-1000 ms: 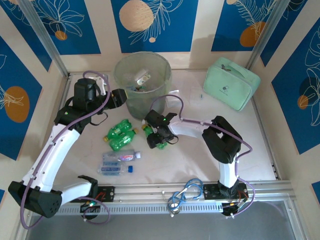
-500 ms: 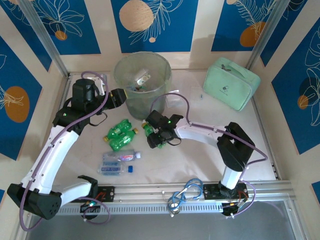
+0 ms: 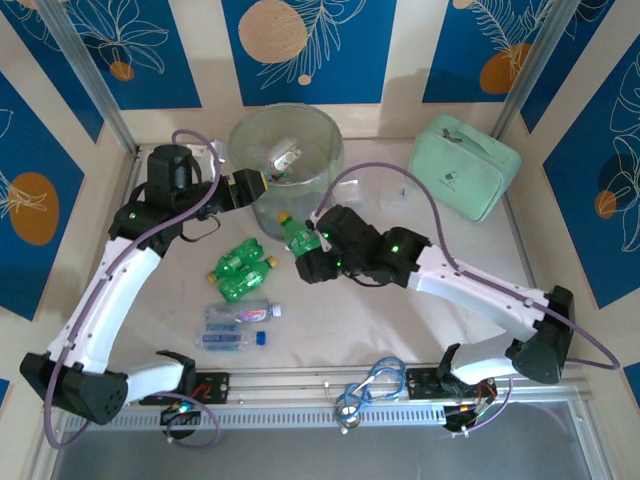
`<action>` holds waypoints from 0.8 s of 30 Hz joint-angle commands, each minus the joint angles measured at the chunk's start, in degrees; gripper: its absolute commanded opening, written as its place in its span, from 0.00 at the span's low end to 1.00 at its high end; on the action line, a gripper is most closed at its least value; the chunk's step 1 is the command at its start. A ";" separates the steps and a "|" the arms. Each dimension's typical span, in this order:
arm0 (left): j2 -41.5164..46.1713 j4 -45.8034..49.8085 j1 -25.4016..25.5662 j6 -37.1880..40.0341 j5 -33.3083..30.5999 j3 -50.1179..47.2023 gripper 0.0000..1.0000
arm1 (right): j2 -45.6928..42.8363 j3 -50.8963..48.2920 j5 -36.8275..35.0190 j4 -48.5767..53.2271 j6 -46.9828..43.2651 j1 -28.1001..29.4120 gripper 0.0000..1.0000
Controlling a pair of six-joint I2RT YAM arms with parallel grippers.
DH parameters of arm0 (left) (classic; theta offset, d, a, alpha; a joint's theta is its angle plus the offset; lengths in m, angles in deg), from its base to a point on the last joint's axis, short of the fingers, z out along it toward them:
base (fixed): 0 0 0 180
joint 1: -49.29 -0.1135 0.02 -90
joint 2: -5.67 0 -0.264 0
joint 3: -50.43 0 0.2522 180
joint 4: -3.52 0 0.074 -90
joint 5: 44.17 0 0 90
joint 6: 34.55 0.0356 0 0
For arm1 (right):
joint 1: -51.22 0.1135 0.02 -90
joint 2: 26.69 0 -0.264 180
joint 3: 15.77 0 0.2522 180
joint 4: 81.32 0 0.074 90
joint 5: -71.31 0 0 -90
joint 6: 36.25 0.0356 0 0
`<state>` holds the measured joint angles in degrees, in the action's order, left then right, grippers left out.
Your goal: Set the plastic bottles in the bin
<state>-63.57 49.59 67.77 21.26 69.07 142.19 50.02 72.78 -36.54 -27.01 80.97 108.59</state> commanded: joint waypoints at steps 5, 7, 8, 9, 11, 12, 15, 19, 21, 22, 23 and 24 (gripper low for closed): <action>-2.04 -3.12 -0.35 -6.03 12.88 1.12 0.77 | -1.14 7.71 -1.27 1.70 -1.33 1.62 0.60; -2.58 -2.65 -0.28 -6.63 13.55 1.19 0.76 | -0.74 8.90 -1.53 1.78 -1.72 1.86 0.60; -2.81 -2.36 -0.27 -6.99 13.86 1.15 0.75 | -0.50 9.31 -1.41 1.72 -1.90 1.95 0.60; -3.05 -2.75 -0.07 -7.59 14.37 0.75 0.74 | -0.13 9.97 -1.23 1.85 -2.07 2.03 0.60; -2.96 -4.19 0.41 -8.87 15.31 -0.31 0.71 | 0.76 11.07 -1.18 2.22 -2.47 2.20 0.60; -2.95 -4.80 0.67 -9.40 15.63 -0.74 0.70 | 1.12 11.53 -1.21 2.32 -2.68 2.28 0.60; -3.07 -5.74 1.19 -10.18 16.37 -1.18 0.63 | 2.14 12.62 -1.52 2.41 -3.10 2.65 0.60; -3.20 -5.77 1.25 -10.17 17.45 -0.92 0.55 | 3.03 14.01 -2.10 2.44 -3.40 2.79 0.60; -3.25 -5.68 1.21 -10.17 17.45 -0.92 0.48 | 3.44 14.75 -2.53 2.88 -3.64 2.80 0.60; -3.19 -5.68 1.21 -10.10 17.45 -0.92 0.45 | 3.61 14.94 -2.71 2.94 -3.67 2.92 0.60; -3.36 -5.76 1.21 -10.19 17.49 -0.92 0.43 | 3.62 15.12 -2.92 2.95 -3.67 2.86 0.60; -3.37 -5.91 1.21 -10.27 17.60 -0.92 0.41 | 3.79 15.24 -3.19 3.01 -3.62 2.87 0.60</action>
<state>-66.63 45.09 68.60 10.92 84.87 141.47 53.69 85.74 -38.11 -24.23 78.35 110.93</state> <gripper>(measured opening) 0.424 0.604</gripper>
